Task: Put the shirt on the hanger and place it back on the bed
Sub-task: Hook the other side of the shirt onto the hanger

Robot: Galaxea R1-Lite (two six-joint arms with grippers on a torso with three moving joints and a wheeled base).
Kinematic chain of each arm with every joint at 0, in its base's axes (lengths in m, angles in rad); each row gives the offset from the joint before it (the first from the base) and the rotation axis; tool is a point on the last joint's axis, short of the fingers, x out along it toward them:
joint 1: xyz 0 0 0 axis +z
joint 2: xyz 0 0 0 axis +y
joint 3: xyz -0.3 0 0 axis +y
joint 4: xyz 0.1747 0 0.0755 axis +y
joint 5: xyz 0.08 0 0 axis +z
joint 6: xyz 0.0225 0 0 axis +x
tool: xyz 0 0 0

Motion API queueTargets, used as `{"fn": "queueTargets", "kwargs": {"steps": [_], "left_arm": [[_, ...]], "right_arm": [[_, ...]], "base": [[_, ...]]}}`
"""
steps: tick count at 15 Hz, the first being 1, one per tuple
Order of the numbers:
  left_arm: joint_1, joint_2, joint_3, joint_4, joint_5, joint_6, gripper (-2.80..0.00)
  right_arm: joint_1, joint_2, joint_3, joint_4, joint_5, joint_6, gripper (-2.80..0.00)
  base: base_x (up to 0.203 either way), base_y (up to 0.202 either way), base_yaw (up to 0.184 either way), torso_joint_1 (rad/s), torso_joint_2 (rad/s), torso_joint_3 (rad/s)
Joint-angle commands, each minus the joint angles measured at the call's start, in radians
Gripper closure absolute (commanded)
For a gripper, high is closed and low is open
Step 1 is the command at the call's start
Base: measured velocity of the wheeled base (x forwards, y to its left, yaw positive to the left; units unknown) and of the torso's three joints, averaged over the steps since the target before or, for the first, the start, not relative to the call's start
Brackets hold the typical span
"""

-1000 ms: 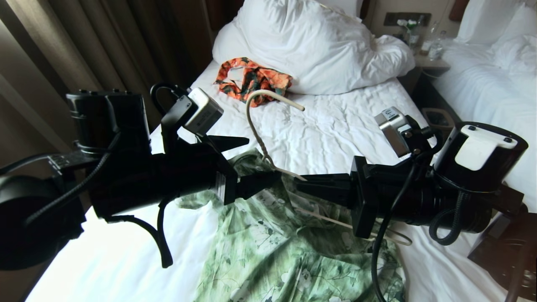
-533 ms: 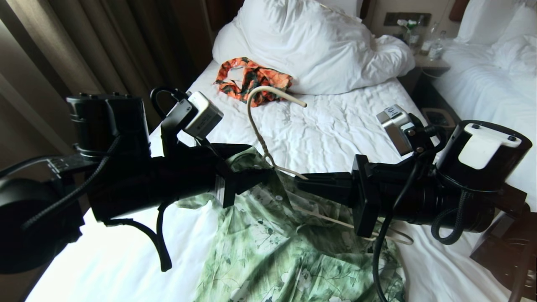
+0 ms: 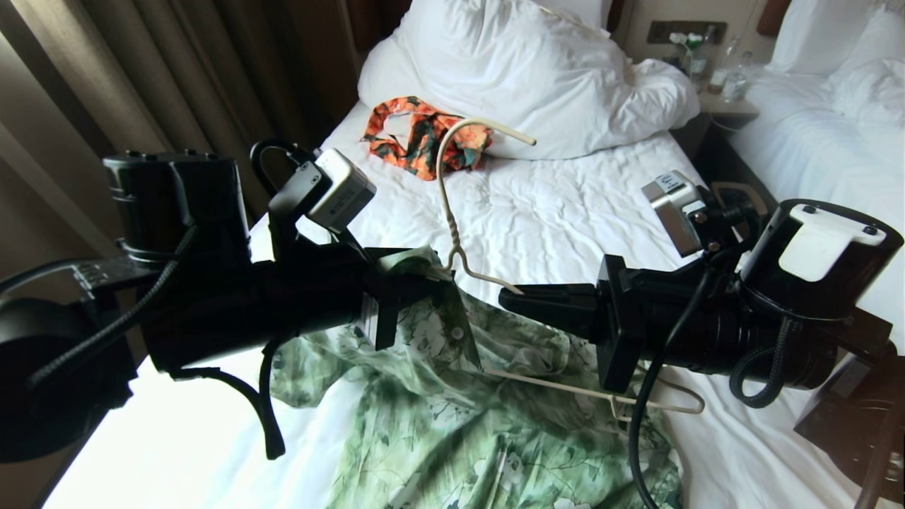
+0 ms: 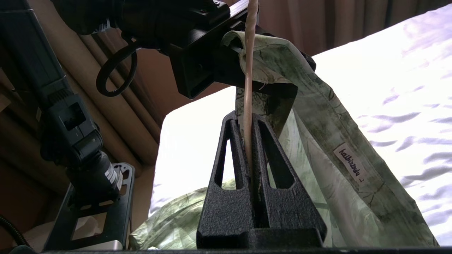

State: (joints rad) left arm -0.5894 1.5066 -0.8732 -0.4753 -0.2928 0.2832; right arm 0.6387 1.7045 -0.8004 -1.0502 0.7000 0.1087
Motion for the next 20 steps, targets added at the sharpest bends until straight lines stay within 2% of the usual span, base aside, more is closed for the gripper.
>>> {"fn": "queueTargets", "kwargs": {"steps": [1, 4, 5, 10, 12, 14, 16, 17, 20], "left_arm": [[0.000, -0.008, 0.003, -0.006, 0.000, -0.002, 0.00], [0.000, -0.009, -0.001, -0.006, 0.001, 0.000, 0.00], [0.000, -0.015, -0.001, -0.005, 0.003, 0.002, 0.00], [0.006, -0.031, 0.005, -0.003, 0.006, -0.008, 0.00], [0.022, -0.038, -0.003, -0.006, 0.007, -0.051, 0.00], [0.057, -0.068, -0.010, -0.006, 0.006, -0.082, 0.00], [0.105, -0.109, -0.018, -0.002, 0.006, -0.162, 0.00], [0.122, -0.124, -0.021, 0.001, 0.007, -0.196, 0.00], [0.150, -0.146, -0.010, 0.001, 0.037, -0.234, 0.00]], "right_arm": [[-0.003, 0.007, 0.007, -0.048, 0.009, 0.000, 0.00], [-0.003, 0.043, 0.043, -0.188, 0.019, -0.011, 0.00], [-0.001, 0.057, 0.052, -0.234, 0.022, -0.012, -2.80], [0.001, 0.024, 0.089, -0.267, 0.002, 0.008, -2.80], [-0.001, -0.048, 0.124, -0.265, -0.020, 0.058, -2.80], [-0.007, -0.088, 0.155, -0.263, -0.104, 0.087, -2.80], [-0.007, -0.118, 0.147, -0.231, -0.222, 0.093, -2.80], [-0.010, -0.137, 0.124, -0.148, -0.251, 0.093, -2.80], [-0.039, -0.230, -0.014, 0.299, -0.361, 0.100, -2.80]], "base": [[0.000, 0.000, 0.000, 0.000, 0.00, 0.000], [0.000, 0.000, 0.000, 0.000, 0.00, 0.000], [0.000, 0.000, 0.000, 0.000, 0.00, 0.000], [0.000, 0.000, 0.000, 0.000, 0.00, 0.000], [0.000, 0.000, 0.000, 0.000, 0.00, 0.000], [0.000, 0.000, 0.000, 0.000, 0.00, 0.000], [0.000, 0.000, 0.000, 0.000, 0.00, 0.000], [0.000, 0.000, 0.000, 0.000, 0.00, 0.000], [0.000, 0.000, 0.000, 0.000, 0.00, 0.000]]}}
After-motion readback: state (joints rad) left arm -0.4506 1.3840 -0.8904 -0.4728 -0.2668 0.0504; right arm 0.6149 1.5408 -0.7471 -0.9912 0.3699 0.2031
